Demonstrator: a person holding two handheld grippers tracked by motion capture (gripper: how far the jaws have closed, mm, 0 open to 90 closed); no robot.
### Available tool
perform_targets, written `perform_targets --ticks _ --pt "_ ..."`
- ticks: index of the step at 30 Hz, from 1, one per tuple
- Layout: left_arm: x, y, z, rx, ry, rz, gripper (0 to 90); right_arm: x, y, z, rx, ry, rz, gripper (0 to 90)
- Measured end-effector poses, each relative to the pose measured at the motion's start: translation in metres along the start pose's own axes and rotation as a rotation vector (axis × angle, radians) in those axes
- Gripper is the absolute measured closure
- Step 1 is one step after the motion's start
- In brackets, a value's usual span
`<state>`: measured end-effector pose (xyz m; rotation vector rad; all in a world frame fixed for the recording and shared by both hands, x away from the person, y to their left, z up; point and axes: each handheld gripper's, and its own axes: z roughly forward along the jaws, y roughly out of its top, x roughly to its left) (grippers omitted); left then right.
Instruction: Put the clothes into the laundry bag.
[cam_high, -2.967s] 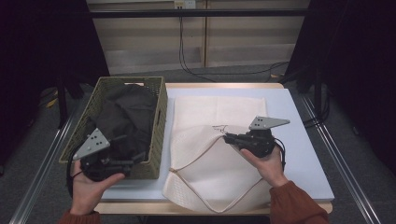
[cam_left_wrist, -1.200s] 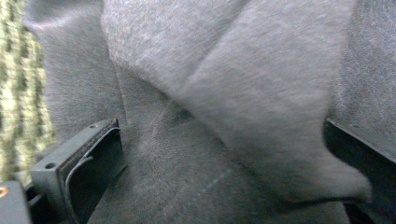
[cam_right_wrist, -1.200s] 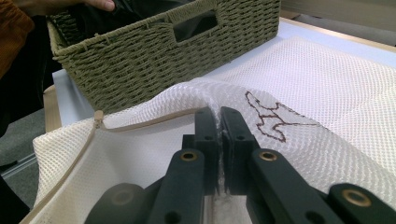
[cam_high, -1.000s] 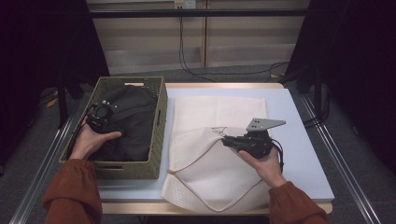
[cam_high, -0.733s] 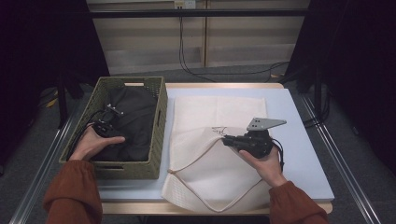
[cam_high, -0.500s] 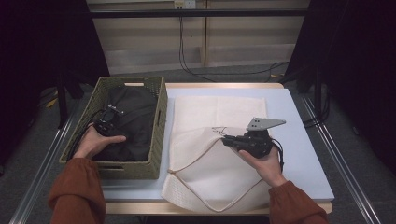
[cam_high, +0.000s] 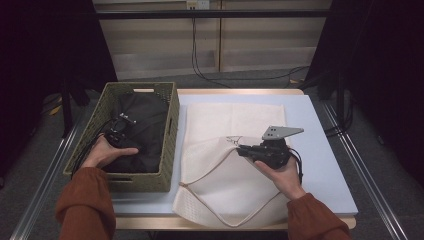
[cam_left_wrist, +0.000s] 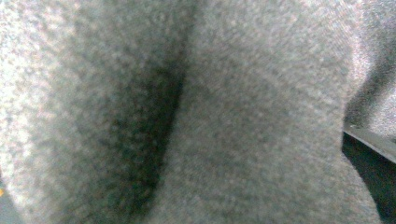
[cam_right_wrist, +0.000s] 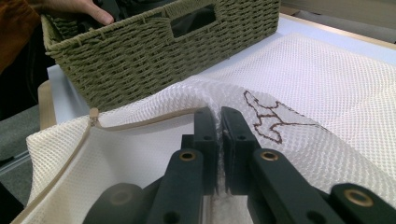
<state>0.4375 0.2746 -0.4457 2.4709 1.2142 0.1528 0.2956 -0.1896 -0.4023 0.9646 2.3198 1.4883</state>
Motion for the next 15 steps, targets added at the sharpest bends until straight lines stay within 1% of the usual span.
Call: perform_targets --ticks 1,2,3,4,5,6,8,9,11,12,13,15 --pt "-0.001 0.001 0.000 0.018 0.001 0.001 0.0 0.001 0.000 0.000 0.000 0.000 0.002 86.1" --pt "-0.002 0.002 0.000 0.019 0.000 -0.021 2.6 0.001 0.000 0.001 0.002 0.001 0.000 86.1" --pt "-0.001 0.003 -0.001 0.043 -0.007 -0.008 8.2 0.001 0.000 0.001 0.003 0.001 0.001 86.1" --pt "-0.001 0.004 -0.002 0.052 -0.009 -0.007 13.2 0.001 -0.001 0.002 0.003 0.002 0.003 86.1" --pt "-0.003 0.006 -0.001 0.047 -0.007 -0.041 17.5 0.001 -0.001 0.002 0.003 0.004 0.003 86.2" --pt "-0.003 0.008 -0.003 0.078 -0.014 -0.016 22.6 0.001 -0.001 0.002 0.005 0.004 0.002 86.3" --pt "-0.006 0.011 -0.005 0.095 -0.010 -0.011 31.9 0.001 -0.001 0.002 0.002 0.004 0.003 86.4" --pt "-0.007 0.012 -0.005 0.101 -0.002 0.000 34.8 0.000 -0.001 0.002 0.003 0.000 0.002 86.4" --pt "-0.008 0.012 -0.007 0.108 -0.007 0.003 39.8 0.000 -0.001 0.002 0.001 -0.002 0.008 86.4" --pt "-0.007 0.012 -0.007 0.098 -0.002 -0.002 42.7 0.000 -0.001 0.002 0.001 -0.001 0.008 86.4" --pt "-0.007 0.012 -0.007 0.101 -0.007 -0.013 44.5 0.000 -0.001 0.002 0.001 -0.001 0.007 86.4" --pt "-0.007 0.012 -0.007 0.098 -0.005 -0.013 47.1 0.000 -0.001 0.002 0.002 -0.002 0.005 86.3"
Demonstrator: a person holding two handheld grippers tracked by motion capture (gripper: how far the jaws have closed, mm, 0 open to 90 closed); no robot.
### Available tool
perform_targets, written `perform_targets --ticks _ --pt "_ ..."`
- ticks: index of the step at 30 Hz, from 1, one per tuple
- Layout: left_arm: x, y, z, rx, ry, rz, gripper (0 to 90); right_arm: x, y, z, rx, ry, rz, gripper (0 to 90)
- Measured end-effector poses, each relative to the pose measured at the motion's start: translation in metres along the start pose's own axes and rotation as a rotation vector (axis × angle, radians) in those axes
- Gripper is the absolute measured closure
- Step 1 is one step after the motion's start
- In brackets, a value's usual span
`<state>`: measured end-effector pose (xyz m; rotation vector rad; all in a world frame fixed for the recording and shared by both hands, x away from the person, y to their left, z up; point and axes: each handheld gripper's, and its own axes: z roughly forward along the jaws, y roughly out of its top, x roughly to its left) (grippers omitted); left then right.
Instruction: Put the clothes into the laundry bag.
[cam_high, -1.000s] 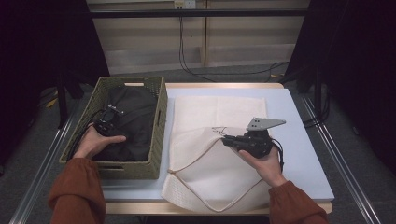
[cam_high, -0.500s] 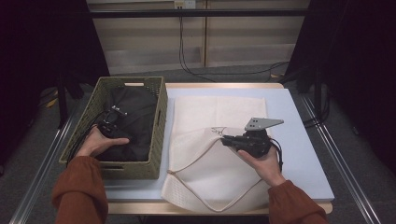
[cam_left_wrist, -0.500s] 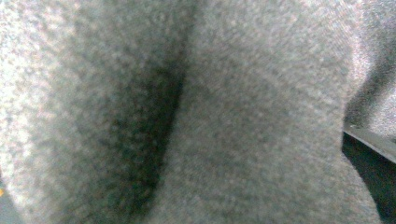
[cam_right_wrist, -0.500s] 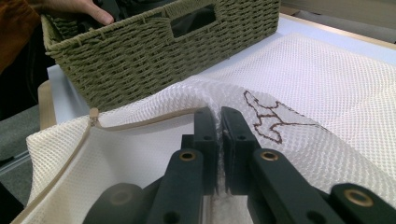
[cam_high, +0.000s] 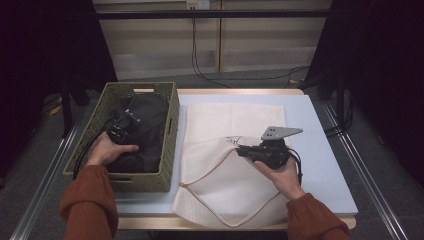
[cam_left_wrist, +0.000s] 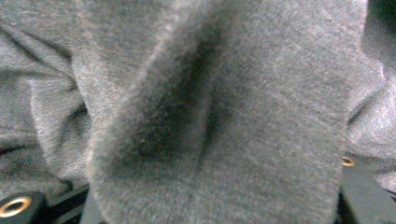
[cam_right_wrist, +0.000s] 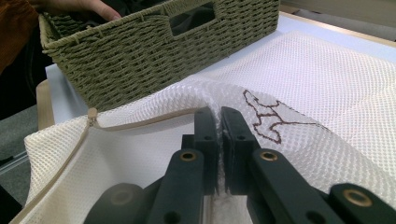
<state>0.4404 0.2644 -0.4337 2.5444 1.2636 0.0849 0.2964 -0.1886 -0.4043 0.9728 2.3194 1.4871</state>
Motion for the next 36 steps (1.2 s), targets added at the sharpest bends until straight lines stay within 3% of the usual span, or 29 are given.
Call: perform_targets --ticks 2,3,7,11,12,13,14,15,17,18,20,21,27,29,34,36 --pt "-0.001 -0.001 -0.002 -0.023 0.017 0.001 49.3 0.000 0.000 0.000 0.000 -0.002 0.001 86.2" --pt "-0.002 -0.001 -0.002 -0.037 0.012 -0.022 50.9 0.000 0.000 0.000 -0.001 -0.003 0.000 86.2" --pt "0.000 -0.003 -0.008 -0.049 0.015 0.022 54.3 -0.001 -0.001 0.000 -0.003 -0.003 0.005 86.0" --pt "0.001 -0.007 -0.014 -0.112 -0.003 -0.017 56.0 -0.003 -0.003 0.001 0.003 -0.005 0.009 86.1" --pt "0.003 -0.008 -0.017 -0.115 -0.002 -0.003 56.2 -0.003 -0.003 0.001 0.004 -0.005 0.010 86.2" --pt "0.003 -0.008 -0.019 -0.143 -0.013 -0.023 56.5 -0.003 -0.003 0.001 0.003 -0.006 0.009 86.5" --pt "0.004 -0.009 -0.022 -0.144 -0.013 -0.007 56.5 -0.003 -0.002 0.001 0.005 -0.003 0.008 87.0" --pt "0.002 -0.010 -0.023 -0.171 -0.001 -0.026 56.5 -0.003 -0.002 0.001 0.005 -0.001 0.009 87.3" --pt "0.002 -0.010 -0.028 -0.177 0.003 -0.012 56.7 -0.002 -0.001 0.001 0.010 -0.007 0.004 87.9" --pt "0.002 -0.011 -0.030 -0.200 0.002 -0.030 56.7 -0.002 -0.001 0.001 0.011 -0.007 0.003 88.1" --pt "0.004 -0.012 -0.037 -0.227 -0.001 -0.026 56.8 -0.001 -0.001 0.001 0.014 -0.009 0.000 88.3" --pt "0.004 -0.014 -0.039 -0.252 -0.011 -0.047 56.9 -0.001 -0.001 0.001 0.014 -0.009 -0.001 88.3" --pt "0.000 -0.024 -0.054 -0.355 -0.005 -0.062 56.8 -0.004 -0.002 0.001 0.004 -0.001 0.019 88.3" --pt "-0.001 -0.026 -0.057 -0.369 -0.002 -0.055 56.8 -0.004 -0.002 0.002 0.006 0.000 0.020 88.3" --pt "0.003 -0.036 -0.076 -0.491 -0.003 -0.107 56.8 -0.003 -0.003 0.002 0.005 0.001 0.019 88.3" --pt "0.005 -0.040 -0.083 -0.532 0.006 -0.108 56.8 -0.003 -0.003 0.002 0.003 0.000 0.016 88.3"
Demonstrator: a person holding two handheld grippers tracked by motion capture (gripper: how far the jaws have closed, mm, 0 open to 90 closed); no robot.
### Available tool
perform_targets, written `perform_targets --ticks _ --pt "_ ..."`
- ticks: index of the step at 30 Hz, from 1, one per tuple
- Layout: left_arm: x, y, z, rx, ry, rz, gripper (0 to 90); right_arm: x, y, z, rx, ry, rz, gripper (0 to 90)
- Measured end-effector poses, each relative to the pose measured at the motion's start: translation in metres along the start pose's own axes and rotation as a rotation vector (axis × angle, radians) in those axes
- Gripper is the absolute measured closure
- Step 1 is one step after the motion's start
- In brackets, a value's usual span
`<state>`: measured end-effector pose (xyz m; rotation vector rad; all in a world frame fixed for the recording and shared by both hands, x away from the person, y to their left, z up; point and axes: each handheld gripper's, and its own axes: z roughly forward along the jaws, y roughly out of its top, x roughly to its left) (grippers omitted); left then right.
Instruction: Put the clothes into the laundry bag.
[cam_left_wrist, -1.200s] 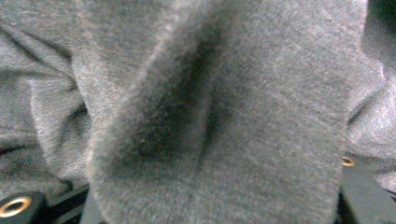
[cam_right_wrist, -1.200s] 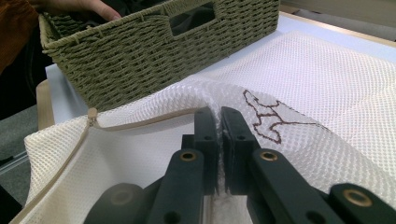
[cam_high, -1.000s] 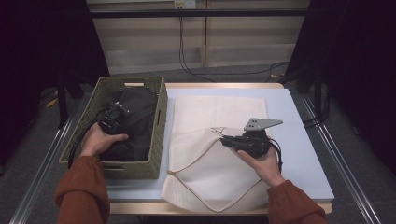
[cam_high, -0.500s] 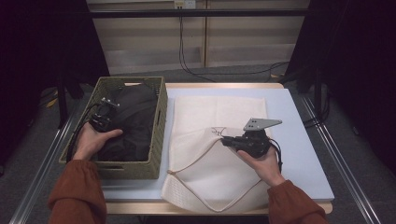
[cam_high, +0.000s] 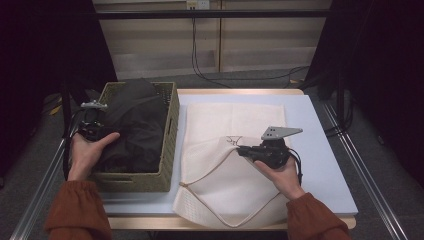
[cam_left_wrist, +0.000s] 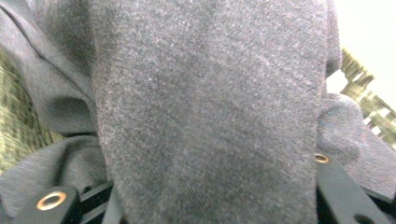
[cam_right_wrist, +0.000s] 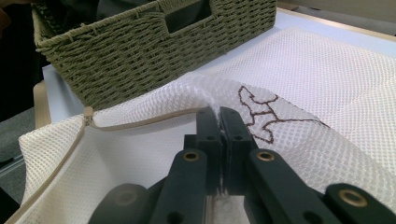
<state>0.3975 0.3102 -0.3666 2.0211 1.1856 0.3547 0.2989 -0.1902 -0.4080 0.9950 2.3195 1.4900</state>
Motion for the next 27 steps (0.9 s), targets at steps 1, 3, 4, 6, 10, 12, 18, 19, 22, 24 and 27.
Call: perform_targets --ticks 1,3,4,6,10,12,18,19,22,24,27 --pt "-0.001 0.000 -0.003 -0.025 0.003 -0.010 56.8 0.000 0.000 0.000 0.001 -0.003 0.001 88.2" --pt "0.000 -0.001 -0.010 -0.055 0.005 -0.011 56.8 0.000 0.000 0.000 0.001 -0.003 0.000 88.2" --pt "-0.001 -0.001 -0.012 -0.077 -0.009 -0.020 56.7 0.000 0.000 0.000 0.001 -0.002 0.001 88.2" --pt "-0.003 -0.001 -0.014 -0.091 -0.002 -0.011 56.7 -0.001 0.000 0.001 0.001 0.004 0.009 88.2" --pt "-0.006 -0.003 -0.018 -0.142 0.012 -0.015 56.8 -0.001 -0.001 0.001 0.003 0.003 0.010 88.2" --pt "-0.006 -0.005 -0.021 -0.172 0.015 -0.020 56.8 -0.001 -0.001 0.000 0.002 0.003 0.012 88.2" --pt "-0.010 -0.013 -0.031 -0.260 0.015 -0.022 56.8 -0.001 -0.001 0.000 0.003 0.003 0.010 88.2" --pt "-0.010 -0.013 -0.031 -0.260 0.015 -0.022 56.8 -0.001 -0.001 0.000 0.003 0.002 0.009 88.1" --pt "-0.012 -0.014 -0.038 -0.271 0.019 -0.006 56.7 -0.001 -0.001 0.000 0.001 0.001 0.008 88.1" --pt "-0.012 -0.015 -0.040 -0.277 0.020 0.010 56.7 0.000 -0.001 0.000 0.001 -0.005 0.001 88.1" --pt "-0.011 -0.016 -0.040 -0.292 0.017 -0.011 56.7 0.000 0.000 0.000 0.001 -0.006 0.001 88.1"
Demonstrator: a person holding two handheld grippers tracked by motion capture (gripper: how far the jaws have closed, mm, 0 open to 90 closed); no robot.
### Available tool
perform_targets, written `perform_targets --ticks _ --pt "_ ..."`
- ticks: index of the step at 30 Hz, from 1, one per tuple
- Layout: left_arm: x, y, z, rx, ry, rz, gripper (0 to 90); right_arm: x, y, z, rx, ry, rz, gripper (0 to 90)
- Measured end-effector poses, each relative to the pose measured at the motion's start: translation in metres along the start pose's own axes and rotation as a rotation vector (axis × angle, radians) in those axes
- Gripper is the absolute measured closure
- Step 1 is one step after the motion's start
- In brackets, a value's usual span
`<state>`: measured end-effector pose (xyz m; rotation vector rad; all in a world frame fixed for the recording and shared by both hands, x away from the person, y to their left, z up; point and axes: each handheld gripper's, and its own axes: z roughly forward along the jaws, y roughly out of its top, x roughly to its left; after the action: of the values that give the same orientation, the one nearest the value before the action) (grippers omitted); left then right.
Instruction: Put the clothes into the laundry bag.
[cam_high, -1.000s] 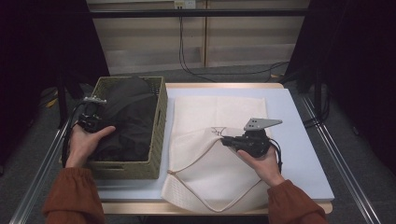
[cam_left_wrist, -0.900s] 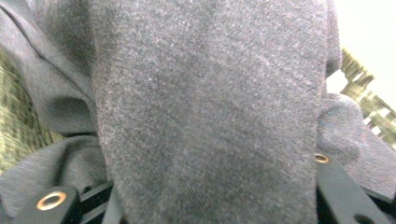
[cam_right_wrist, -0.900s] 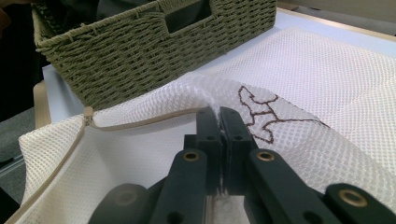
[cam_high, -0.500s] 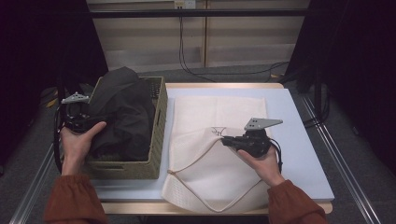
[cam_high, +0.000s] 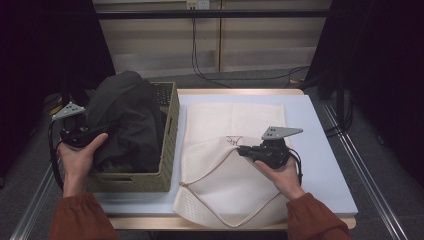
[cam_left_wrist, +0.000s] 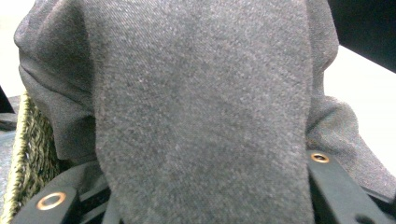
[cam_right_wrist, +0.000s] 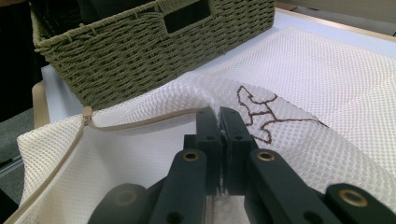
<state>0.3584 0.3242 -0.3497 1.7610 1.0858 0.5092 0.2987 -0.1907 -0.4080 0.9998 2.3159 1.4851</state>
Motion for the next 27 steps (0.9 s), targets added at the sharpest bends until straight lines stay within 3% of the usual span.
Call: perform_targets --ticks 4,14,17,23,27 --pt "0.001 0.001 -0.004 -0.018 -0.015 -0.003 56.5 0.001 0.000 0.000 0.003 0.002 -0.006 88.1" --pt "0.001 0.003 -0.014 -0.076 -0.006 -0.008 56.5 0.001 0.000 0.000 0.004 0.000 -0.003 88.0" --pt "0.000 0.004 -0.018 -0.082 -0.002 0.028 56.5 0.001 0.000 0.000 0.006 -0.001 -0.005 88.0" --pt "-0.005 0.009 -0.031 -0.134 0.002 0.036 56.5 0.001 0.000 -0.001 0.005 -0.005 -0.007 87.9" --pt "-0.001 0.006 -0.035 -0.185 -0.024 0.020 56.5 0.002 0.000 -0.001 0.004 -0.006 -0.006 87.9"
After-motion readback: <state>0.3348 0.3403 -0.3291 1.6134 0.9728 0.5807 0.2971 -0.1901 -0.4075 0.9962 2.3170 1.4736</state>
